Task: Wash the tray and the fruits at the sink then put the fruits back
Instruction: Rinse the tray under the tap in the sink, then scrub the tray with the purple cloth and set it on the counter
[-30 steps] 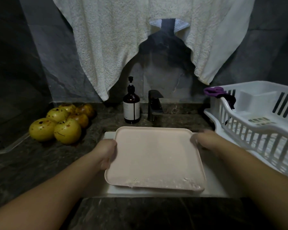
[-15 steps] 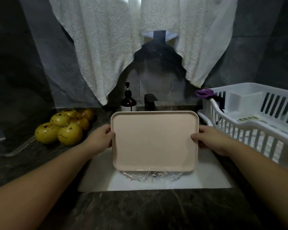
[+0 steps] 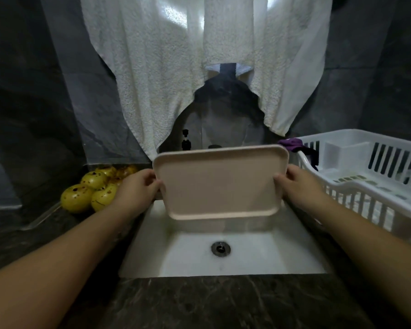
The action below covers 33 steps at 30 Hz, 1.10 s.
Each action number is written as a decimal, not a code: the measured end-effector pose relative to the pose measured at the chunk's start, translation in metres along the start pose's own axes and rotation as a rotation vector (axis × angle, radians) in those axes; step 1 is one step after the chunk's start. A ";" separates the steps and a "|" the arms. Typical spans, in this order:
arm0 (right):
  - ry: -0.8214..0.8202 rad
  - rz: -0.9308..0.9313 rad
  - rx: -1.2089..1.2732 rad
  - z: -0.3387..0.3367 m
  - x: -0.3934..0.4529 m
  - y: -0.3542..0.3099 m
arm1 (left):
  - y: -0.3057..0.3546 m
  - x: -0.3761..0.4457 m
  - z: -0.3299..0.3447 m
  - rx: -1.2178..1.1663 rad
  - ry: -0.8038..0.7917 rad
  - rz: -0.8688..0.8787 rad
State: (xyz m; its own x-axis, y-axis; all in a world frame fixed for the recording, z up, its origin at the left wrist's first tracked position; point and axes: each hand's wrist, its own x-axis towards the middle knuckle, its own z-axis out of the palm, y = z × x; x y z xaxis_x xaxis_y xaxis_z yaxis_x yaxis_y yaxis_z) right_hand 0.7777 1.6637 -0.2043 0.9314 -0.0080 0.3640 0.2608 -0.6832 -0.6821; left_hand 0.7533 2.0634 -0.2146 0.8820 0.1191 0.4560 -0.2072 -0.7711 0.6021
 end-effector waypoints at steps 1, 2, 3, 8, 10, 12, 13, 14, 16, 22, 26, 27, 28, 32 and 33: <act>-0.055 -0.001 -0.071 0.002 -0.001 -0.001 | 0.000 -0.001 0.000 0.047 -0.035 0.007; -0.117 0.001 -0.131 0.004 -0.003 -0.002 | -0.002 -0.001 0.001 0.072 -0.061 0.006; -0.125 0.011 -0.135 0.005 -0.003 -0.001 | -0.006 0.000 0.002 0.074 -0.037 -0.008; -0.119 0.061 -0.146 0.008 -0.006 0.006 | -0.013 0.003 0.002 0.037 -0.114 -0.073; -0.087 0.044 -0.125 0.010 -0.008 0.007 | -0.017 0.002 -0.001 -0.041 -0.069 -0.114; -0.149 0.041 -0.146 0.012 -0.010 0.006 | -0.025 0.003 -0.001 -0.010 -0.091 -0.123; -0.150 0.037 -0.128 0.012 -0.010 0.006 | -0.029 0.001 0.000 -0.043 -0.091 -0.140; -0.109 0.032 -0.104 0.012 -0.010 0.007 | -0.030 0.000 -0.001 -0.126 -0.083 -0.155; -0.097 0.024 -0.110 0.012 -0.007 0.005 | -0.031 -0.001 -0.003 -0.121 -0.111 -0.142; -0.093 -0.007 -0.094 0.016 -0.008 0.009 | -0.032 -0.003 -0.002 0.009 -0.099 -0.084; -0.119 -0.013 -0.150 0.018 -0.012 0.019 | -0.027 -0.010 -0.001 0.036 -0.137 -0.062; -0.114 0.013 -0.152 0.018 -0.012 0.020 | -0.023 -0.011 0.002 0.022 -0.138 -0.060; -0.093 0.031 -0.157 0.016 -0.011 0.019 | -0.020 -0.011 0.003 -0.006 -0.112 -0.066; -0.024 0.052 -0.071 0.004 -0.003 0.010 | -0.012 -0.008 0.007 -0.254 -0.053 -0.087; -0.013 0.070 0.013 0.000 -0.002 0.008 | -0.012 -0.009 0.008 -0.391 -0.061 -0.104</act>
State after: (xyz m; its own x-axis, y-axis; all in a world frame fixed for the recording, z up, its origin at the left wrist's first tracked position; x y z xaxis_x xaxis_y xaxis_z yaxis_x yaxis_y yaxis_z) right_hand 0.7780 1.6584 -0.2104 0.9507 -0.0463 0.3067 0.1976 -0.6717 -0.7140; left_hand 0.7511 2.0661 -0.2311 0.9277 0.1375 0.3472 -0.2507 -0.4599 0.8519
